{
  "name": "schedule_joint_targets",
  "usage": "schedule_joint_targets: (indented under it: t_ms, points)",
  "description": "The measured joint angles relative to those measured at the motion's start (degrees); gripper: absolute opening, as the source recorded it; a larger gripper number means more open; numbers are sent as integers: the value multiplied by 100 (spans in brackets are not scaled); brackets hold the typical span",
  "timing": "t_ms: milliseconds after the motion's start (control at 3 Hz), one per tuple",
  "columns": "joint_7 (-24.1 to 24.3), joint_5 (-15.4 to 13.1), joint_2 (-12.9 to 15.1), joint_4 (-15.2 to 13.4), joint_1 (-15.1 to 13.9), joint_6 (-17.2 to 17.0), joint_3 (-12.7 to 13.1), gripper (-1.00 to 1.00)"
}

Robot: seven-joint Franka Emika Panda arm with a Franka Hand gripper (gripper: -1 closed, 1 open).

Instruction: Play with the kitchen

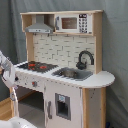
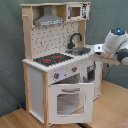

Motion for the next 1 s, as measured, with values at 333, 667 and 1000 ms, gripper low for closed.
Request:
schedule_joint_targets:
  t_ms: [333, 667, 1000]
  points:
    - [-430, 183, 408, 0, -152, 181, 3, 100]
    - [-808, 243, 891, 4, -288, 418, 5, 100]
    - [-1123, 239, 1401, 19, -390, 684, 12, 100]
